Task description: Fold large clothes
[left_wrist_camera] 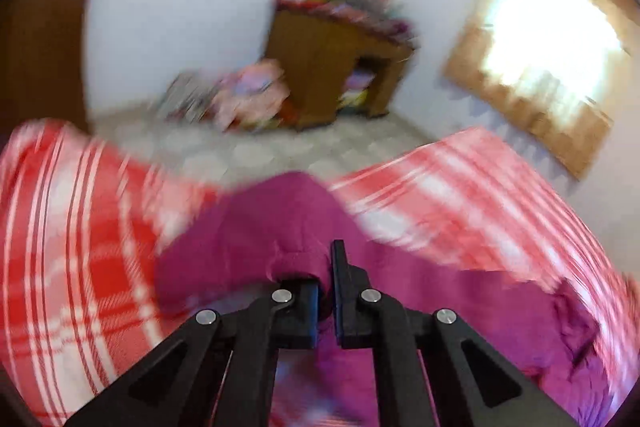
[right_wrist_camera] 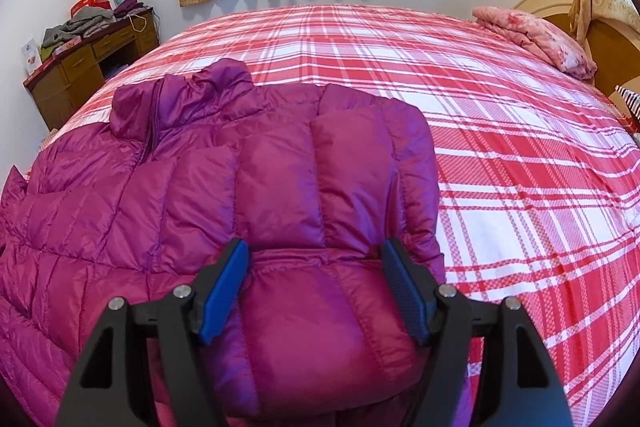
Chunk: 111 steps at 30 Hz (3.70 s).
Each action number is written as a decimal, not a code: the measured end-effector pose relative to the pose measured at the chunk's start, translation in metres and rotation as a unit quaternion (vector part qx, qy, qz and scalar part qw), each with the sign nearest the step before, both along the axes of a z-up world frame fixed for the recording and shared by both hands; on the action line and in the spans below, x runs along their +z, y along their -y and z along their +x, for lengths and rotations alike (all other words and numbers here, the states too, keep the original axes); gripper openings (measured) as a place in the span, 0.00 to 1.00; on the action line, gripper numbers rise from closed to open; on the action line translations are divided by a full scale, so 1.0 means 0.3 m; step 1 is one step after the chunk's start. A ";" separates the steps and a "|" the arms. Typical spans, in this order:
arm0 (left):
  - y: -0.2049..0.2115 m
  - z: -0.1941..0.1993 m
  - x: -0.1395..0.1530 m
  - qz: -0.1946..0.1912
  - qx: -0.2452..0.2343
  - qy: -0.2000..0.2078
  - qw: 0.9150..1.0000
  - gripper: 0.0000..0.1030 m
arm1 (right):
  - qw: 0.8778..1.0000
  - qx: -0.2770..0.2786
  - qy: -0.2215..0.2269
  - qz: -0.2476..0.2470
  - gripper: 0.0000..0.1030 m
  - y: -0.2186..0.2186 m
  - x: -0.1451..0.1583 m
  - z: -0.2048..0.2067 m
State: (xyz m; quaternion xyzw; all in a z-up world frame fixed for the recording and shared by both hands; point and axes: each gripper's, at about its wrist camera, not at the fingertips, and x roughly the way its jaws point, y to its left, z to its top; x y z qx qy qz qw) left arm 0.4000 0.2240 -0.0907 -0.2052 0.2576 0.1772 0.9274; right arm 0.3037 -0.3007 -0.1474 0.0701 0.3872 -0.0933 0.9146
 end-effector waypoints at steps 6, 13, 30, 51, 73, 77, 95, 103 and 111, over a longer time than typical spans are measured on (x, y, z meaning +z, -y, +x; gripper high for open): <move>0.515 -0.066 0.225 0.129 -0.186 0.090 0.970 0.04 | 1.000 0.001 0.006 0.015 0.73 0.014 -0.003 0.001; 1.053 -0.159 0.127 0.182 -0.392 0.067 0.899 0.05 | 0.999 -0.002 0.015 0.040 0.74 0.038 -0.007 -0.007; 1.109 -0.202 -0.133 0.175 -0.461 -0.119 0.862 0.32 | 0.997 0.002 0.024 0.067 0.76 0.057 -0.009 -0.010; 0.568 -0.382 -0.206 0.085 -0.207 -0.125 0.967 0.62 | 0.979 0.185 0.081 -0.005 1.00 -0.531 0.222 -0.080; 0.538 -0.384 -0.170 0.096 -0.199 -0.111 0.969 0.76 | 0.993 0.023 0.038 0.109 0.65 -0.083 0.174 -0.164; 0.515 -0.369 -0.088 0.096 -0.185 -0.097 0.973 0.76 | 0.987 0.129 0.079 0.047 1.00 -0.343 0.239 -0.085; 0.564 -0.206 0.077 0.123 -0.201 -0.055 0.970 0.76 | 0.999 0.018 -0.006 0.027 0.70 -0.084 0.114 -0.100; 0.728 -0.029 0.145 0.186 -0.200 -0.050 0.961 0.76 | 0.996 0.044 0.077 0.019 0.72 -0.104 0.322 -0.106; 0.800 0.177 -0.053 0.247 -0.154 -0.130 0.948 0.76 | 0.998 0.044 -0.024 0.032 0.42 -0.134 0.080 0.061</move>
